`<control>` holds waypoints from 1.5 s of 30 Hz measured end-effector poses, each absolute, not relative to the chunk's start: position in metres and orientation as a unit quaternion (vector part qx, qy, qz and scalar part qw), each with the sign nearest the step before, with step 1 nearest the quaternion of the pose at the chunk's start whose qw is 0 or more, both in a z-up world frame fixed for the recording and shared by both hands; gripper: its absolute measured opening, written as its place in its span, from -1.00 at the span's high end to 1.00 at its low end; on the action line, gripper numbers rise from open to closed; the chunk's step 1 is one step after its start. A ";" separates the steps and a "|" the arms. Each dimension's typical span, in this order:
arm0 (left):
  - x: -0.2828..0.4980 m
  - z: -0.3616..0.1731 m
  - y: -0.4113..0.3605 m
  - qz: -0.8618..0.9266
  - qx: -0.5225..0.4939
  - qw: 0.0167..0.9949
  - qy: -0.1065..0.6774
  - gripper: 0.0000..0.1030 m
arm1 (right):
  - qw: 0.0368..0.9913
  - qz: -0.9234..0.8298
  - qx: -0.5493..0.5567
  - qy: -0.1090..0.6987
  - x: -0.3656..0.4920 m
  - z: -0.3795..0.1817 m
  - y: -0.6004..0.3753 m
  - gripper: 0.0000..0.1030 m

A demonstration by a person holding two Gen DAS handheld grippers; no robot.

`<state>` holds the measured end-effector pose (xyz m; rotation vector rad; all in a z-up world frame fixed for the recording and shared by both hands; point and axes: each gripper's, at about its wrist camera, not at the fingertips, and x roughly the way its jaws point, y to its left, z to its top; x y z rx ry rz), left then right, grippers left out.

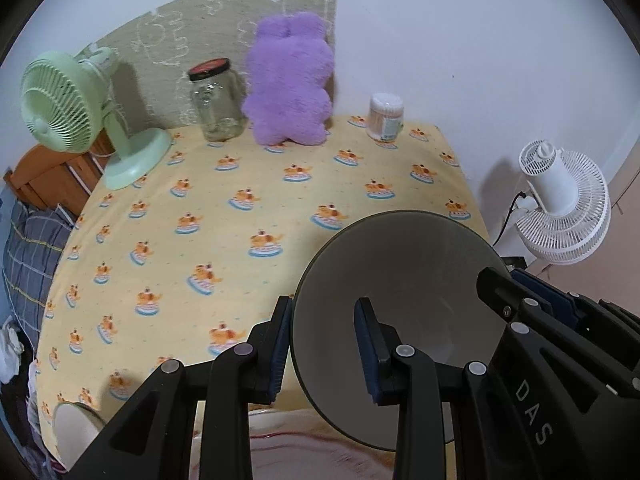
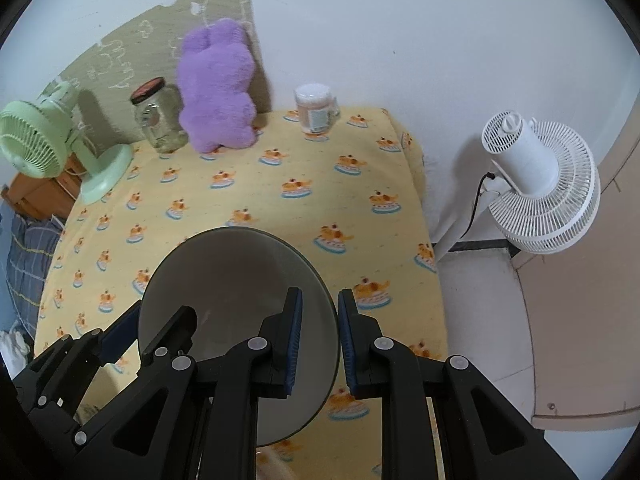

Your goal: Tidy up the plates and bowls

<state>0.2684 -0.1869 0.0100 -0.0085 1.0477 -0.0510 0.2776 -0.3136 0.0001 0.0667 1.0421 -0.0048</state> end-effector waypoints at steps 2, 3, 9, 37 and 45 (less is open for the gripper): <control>0.262 0.015 -0.175 -0.030 -0.001 0.868 0.496 0.41 | 0.869 -0.008 0.035 0.493 0.269 0.005 -0.301 0.58; 0.259 0.018 -0.165 -0.034 0.000 0.869 0.493 0.41 | 0.871 -0.011 0.036 0.490 0.265 0.008 -0.294 0.58; 0.243 0.034 -0.119 -0.059 0.012 0.874 0.483 0.41 | 0.877 -0.034 0.048 0.477 0.241 0.023 -0.247 0.58; 0.151 0.048 0.041 -0.077 0.019 0.869 0.489 0.41 | 0.883 -0.054 0.046 0.464 0.138 0.048 -0.072 0.58; 0.138 0.030 0.059 -0.075 0.021 0.855 0.512 0.41 | 0.875 -0.047 0.041 0.479 0.122 0.031 -0.050 0.58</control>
